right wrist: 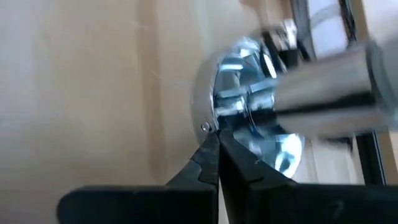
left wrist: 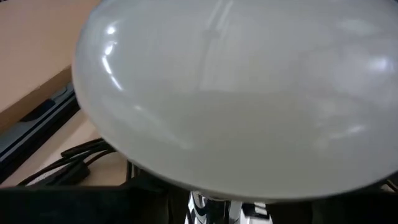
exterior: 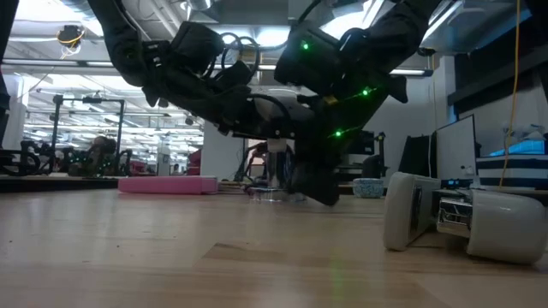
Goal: Screw lightbulb
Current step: Insert light bulb into the lamp
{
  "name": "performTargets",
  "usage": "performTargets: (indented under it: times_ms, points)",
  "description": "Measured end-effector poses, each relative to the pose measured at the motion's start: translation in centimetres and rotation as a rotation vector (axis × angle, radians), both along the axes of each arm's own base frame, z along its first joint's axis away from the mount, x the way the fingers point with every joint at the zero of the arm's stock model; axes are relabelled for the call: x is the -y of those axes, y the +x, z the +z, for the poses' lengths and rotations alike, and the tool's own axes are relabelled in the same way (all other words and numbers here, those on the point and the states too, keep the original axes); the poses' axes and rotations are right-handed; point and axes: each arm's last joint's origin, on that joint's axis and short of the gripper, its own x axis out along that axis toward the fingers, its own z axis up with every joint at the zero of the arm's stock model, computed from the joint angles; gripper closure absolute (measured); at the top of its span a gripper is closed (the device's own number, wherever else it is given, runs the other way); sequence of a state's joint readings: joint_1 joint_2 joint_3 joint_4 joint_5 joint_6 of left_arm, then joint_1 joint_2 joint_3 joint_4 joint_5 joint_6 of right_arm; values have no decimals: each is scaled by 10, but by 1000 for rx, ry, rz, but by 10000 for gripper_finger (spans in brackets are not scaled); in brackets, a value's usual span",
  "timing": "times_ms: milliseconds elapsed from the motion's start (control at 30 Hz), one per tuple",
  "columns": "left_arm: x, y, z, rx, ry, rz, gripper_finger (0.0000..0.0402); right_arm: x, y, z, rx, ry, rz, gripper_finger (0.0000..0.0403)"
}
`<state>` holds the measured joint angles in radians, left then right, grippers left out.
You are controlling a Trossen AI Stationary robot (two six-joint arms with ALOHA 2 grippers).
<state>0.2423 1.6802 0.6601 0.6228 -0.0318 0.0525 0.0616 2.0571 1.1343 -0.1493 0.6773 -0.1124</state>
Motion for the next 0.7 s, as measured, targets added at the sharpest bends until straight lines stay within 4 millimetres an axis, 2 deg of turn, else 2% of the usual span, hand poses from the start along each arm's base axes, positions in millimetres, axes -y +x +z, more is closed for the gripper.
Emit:
performTargets:
  times_ms: [267, 500, 700]
  points:
    - [1, 0, 0, -1, -6, -13, 249, 5, -17, -6, -84, 3, -150, 396]
    - [1, 0, 0, 0, -8, -16, 249, 3, -18, -7, -131, 84, -114, 393]
    - [3, 0, 0, 1, -11, -32, 249, -8, -11, 11, -260, 74, -63, 399]
